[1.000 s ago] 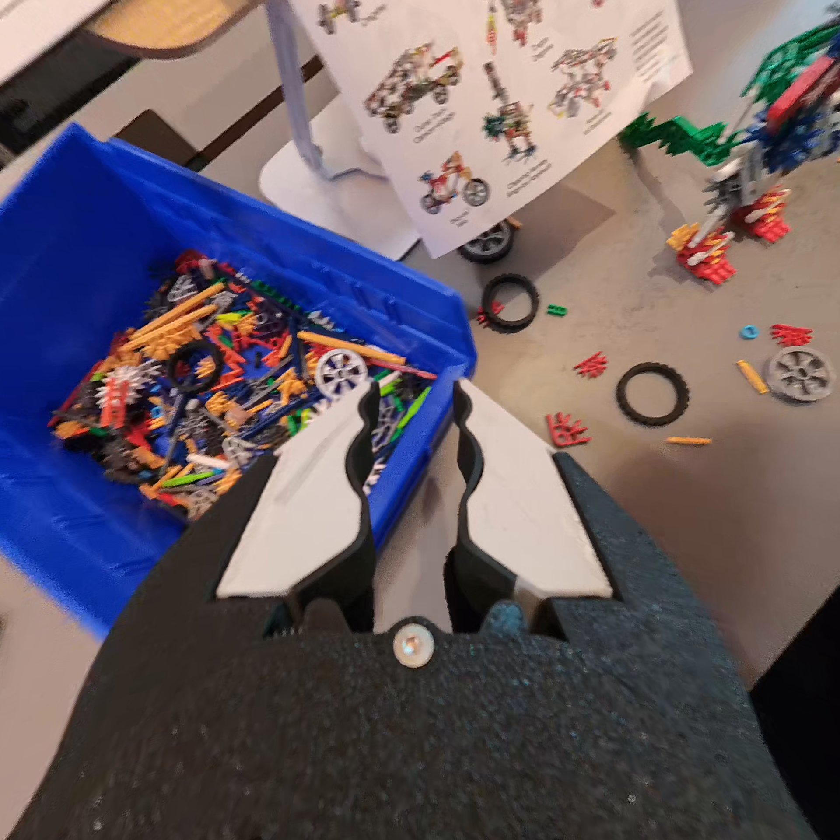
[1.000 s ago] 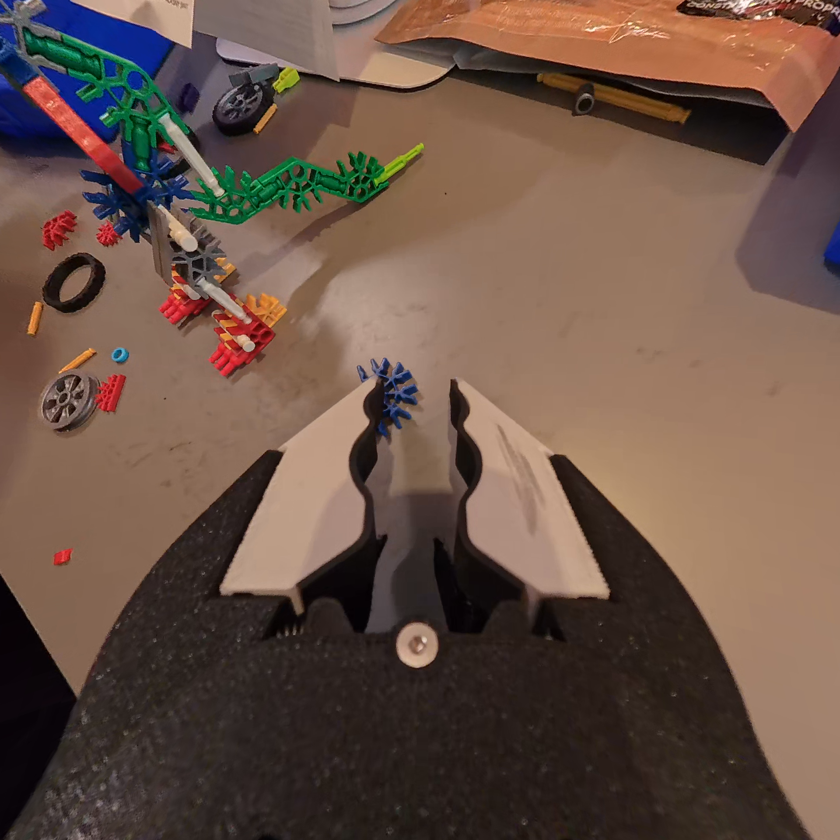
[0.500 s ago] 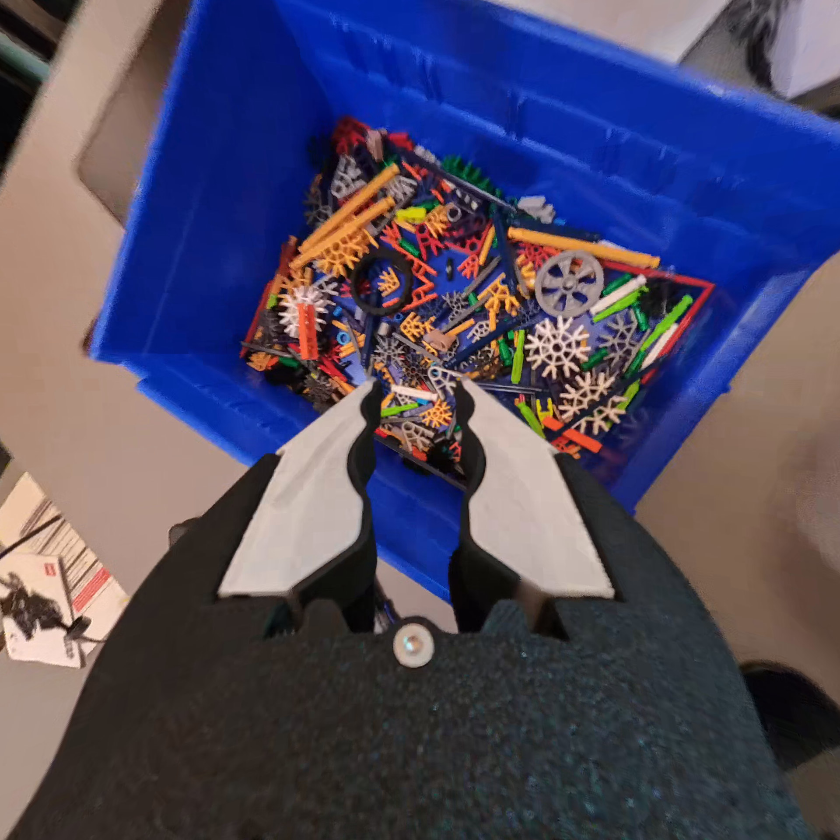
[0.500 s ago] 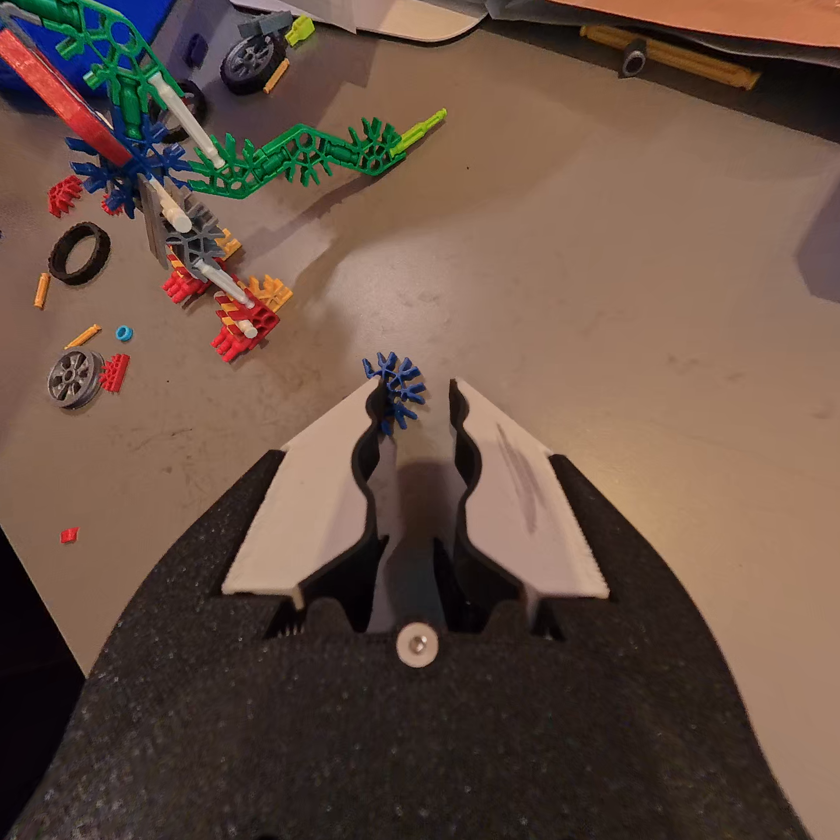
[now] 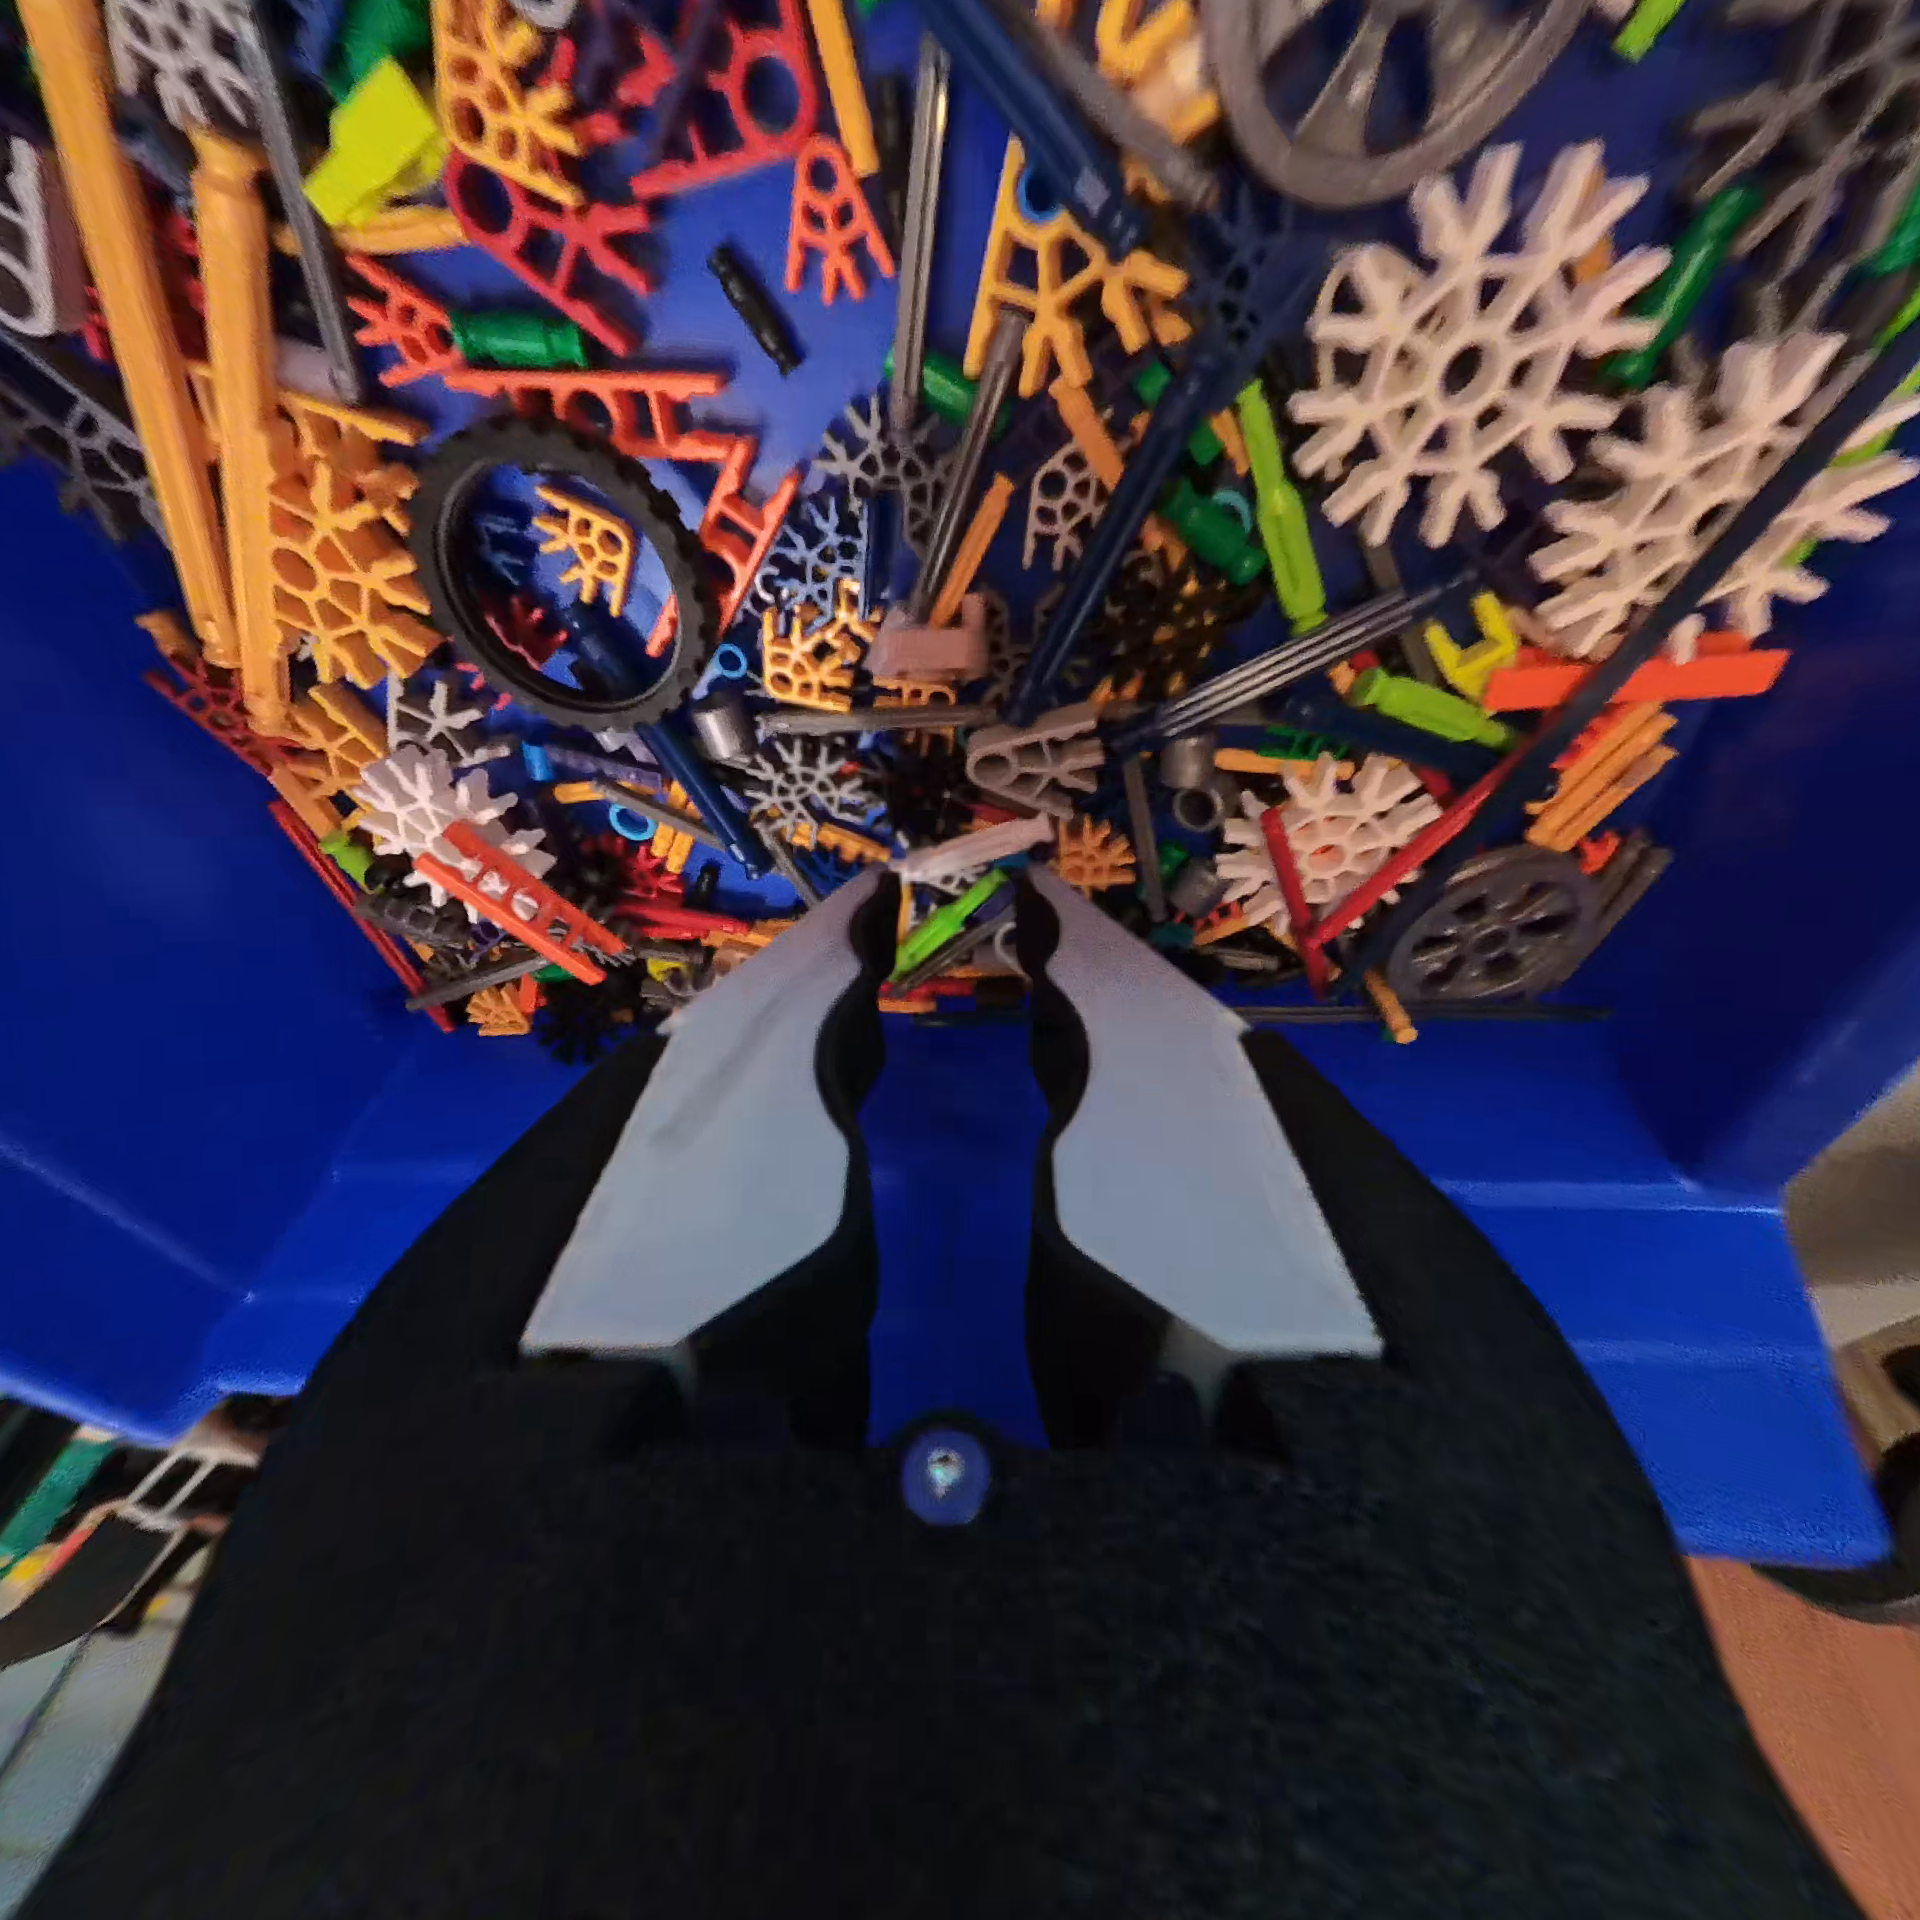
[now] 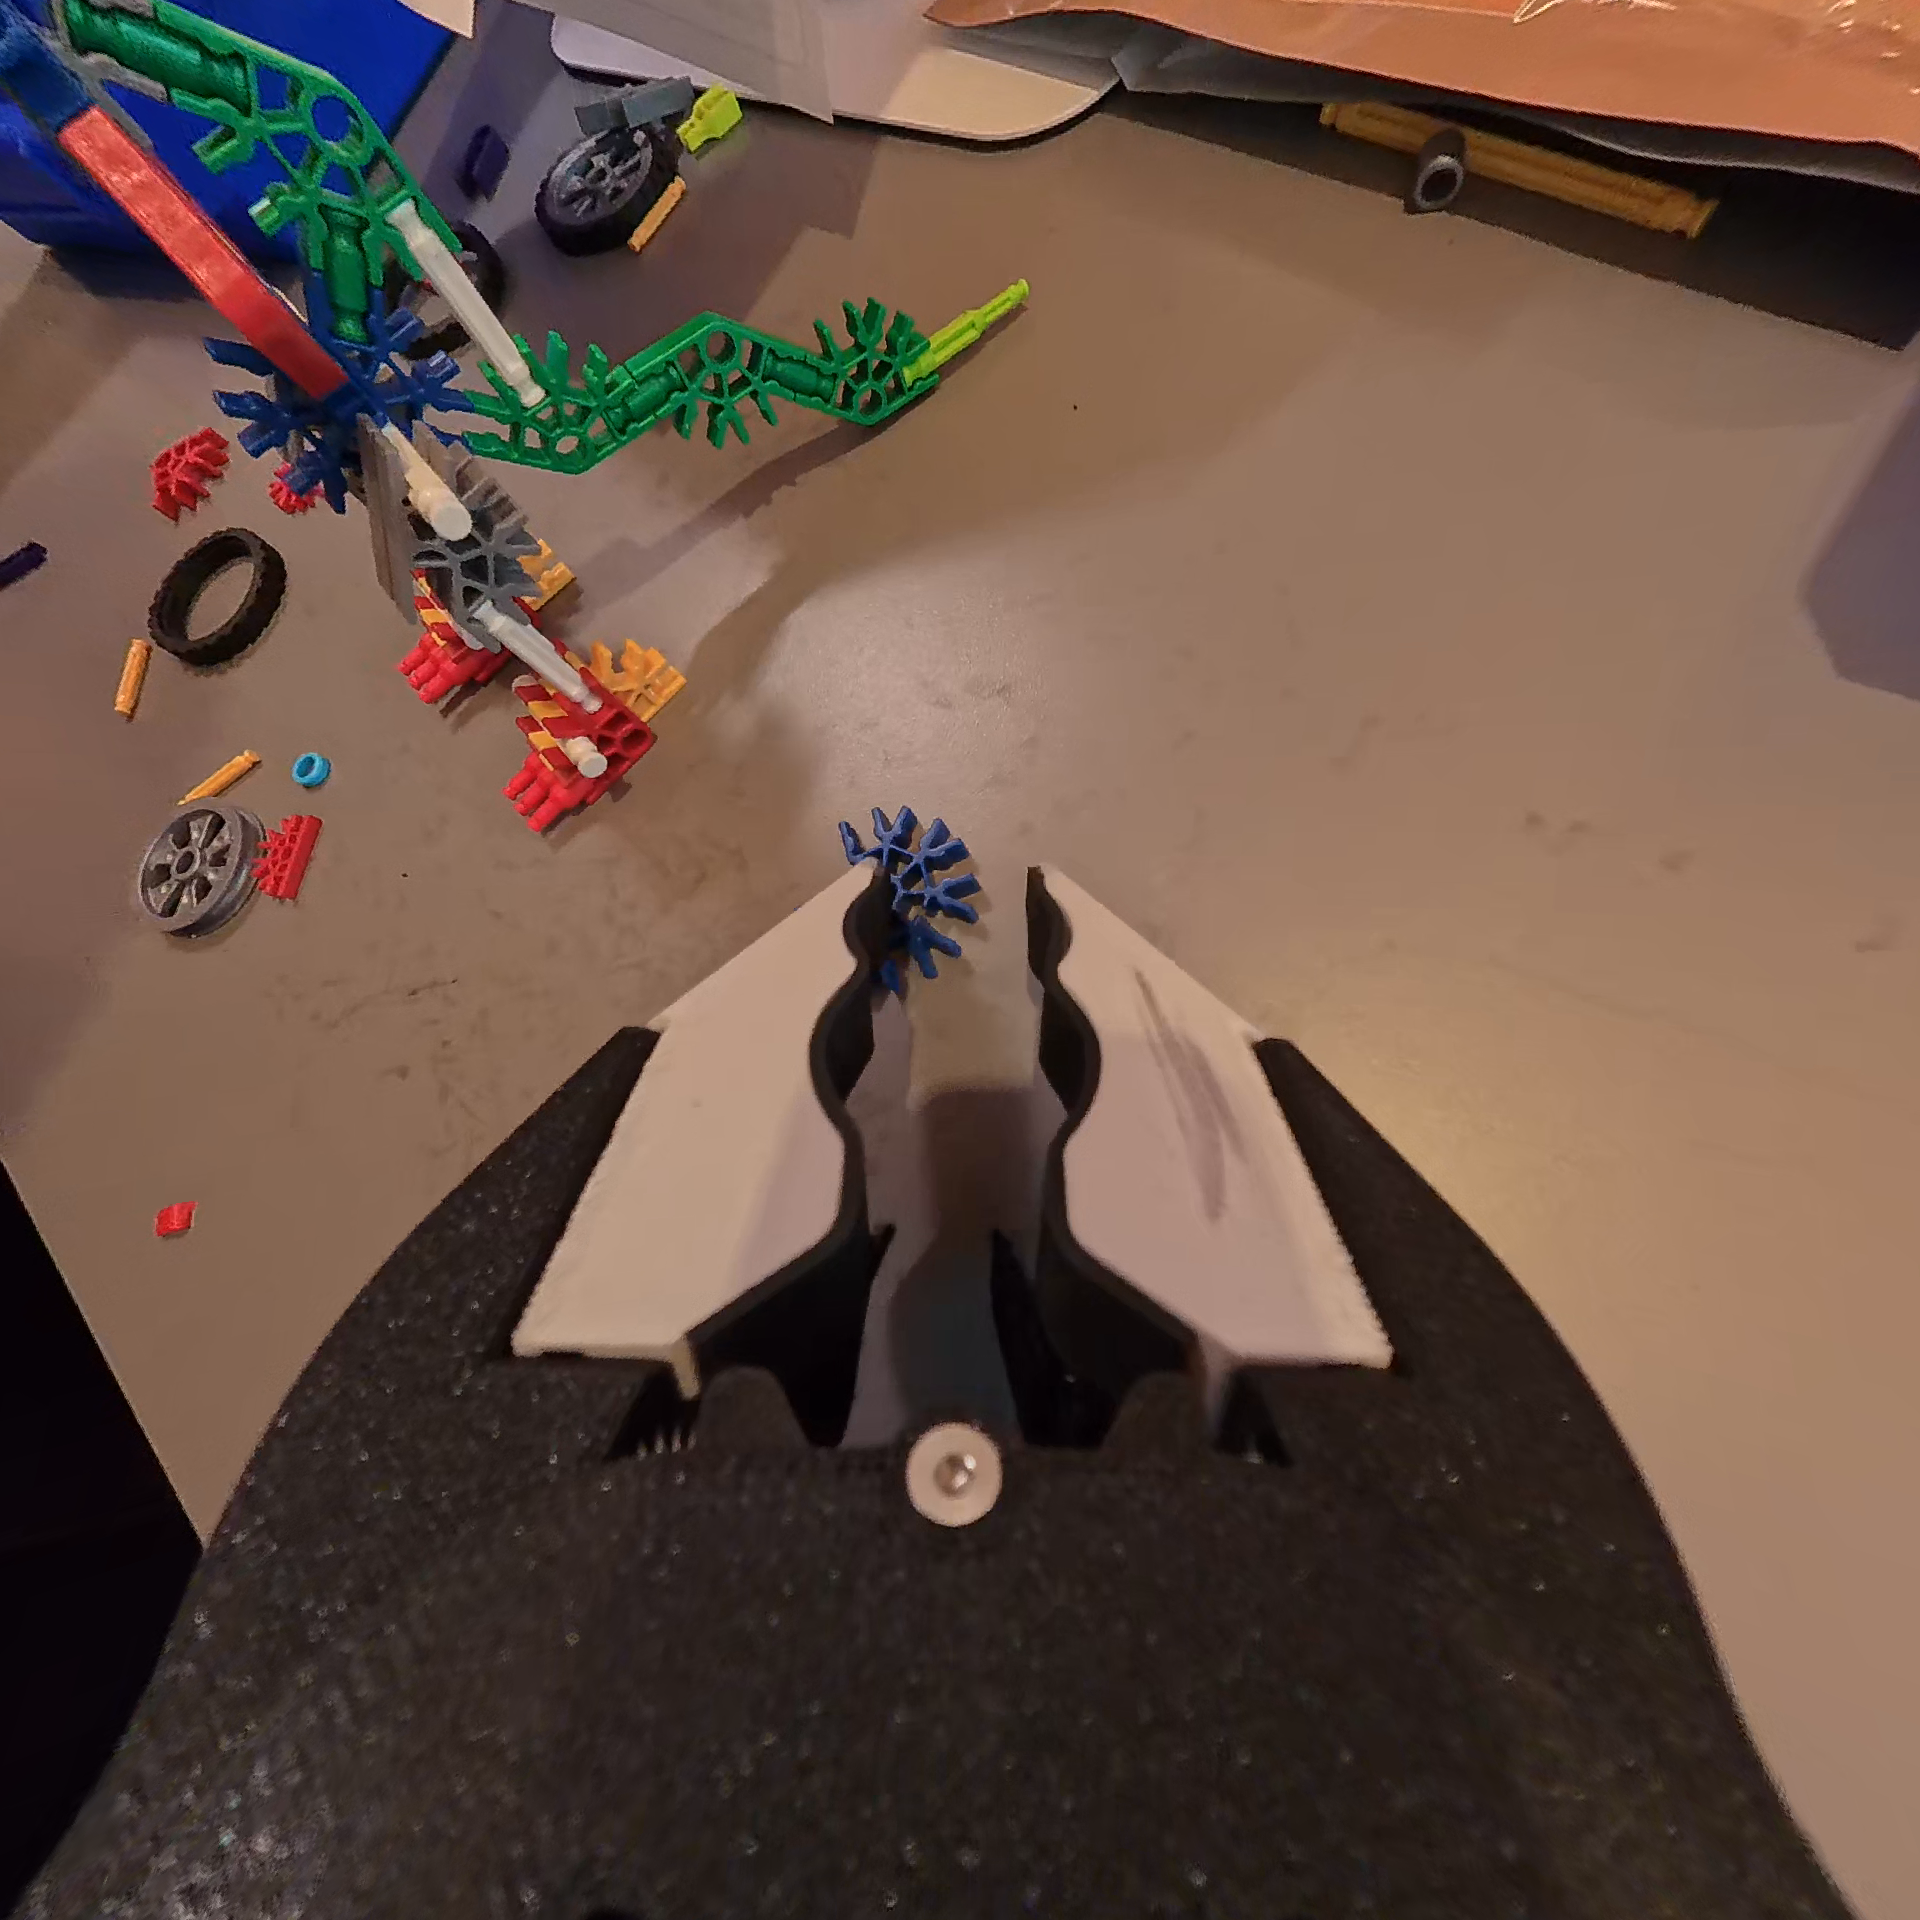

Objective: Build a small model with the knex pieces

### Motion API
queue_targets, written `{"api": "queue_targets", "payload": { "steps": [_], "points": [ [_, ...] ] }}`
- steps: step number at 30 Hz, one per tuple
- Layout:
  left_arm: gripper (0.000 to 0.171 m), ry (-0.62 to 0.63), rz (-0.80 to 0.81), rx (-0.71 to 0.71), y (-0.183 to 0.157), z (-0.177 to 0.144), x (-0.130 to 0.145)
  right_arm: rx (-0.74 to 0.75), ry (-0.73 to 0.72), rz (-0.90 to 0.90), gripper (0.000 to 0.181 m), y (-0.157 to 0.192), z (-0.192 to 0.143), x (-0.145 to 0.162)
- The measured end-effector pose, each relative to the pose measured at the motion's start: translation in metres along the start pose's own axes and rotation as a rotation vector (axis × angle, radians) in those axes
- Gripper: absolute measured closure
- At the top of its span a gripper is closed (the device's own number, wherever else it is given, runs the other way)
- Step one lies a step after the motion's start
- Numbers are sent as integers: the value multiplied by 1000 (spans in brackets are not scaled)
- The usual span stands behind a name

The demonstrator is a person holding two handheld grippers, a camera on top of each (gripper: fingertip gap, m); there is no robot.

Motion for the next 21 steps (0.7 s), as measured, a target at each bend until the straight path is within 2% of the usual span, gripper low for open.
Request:
{"api": "queue_targets", "payload": {
  "steps": [7,9,14,17,21],
  "points": [
    [163,13,66,22,1,9,-2,-9,-25,19,155,-2,-3,0],
    [167,-13,46,42,1,8,-2,-9,-28,19,155,-2,-3,0],
    [167,-30,-19,-10,2,5,3,-9,-34,19,155,-2,-4,0],
    [167,-85,-65,-27,-2,-9,6,-9,-34,15,155,-1,-4,0],
    [167,-216,-128,-53,-18,-49,2,-9,-32,6,155,0,-3,0]
  ]
}}
Point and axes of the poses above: each gripper's, where its closed fingertips meet, z out along the fingers, x out of its underside, y = z × x across the jaws, the point moved 9 cm from there along -z, back along the fingers
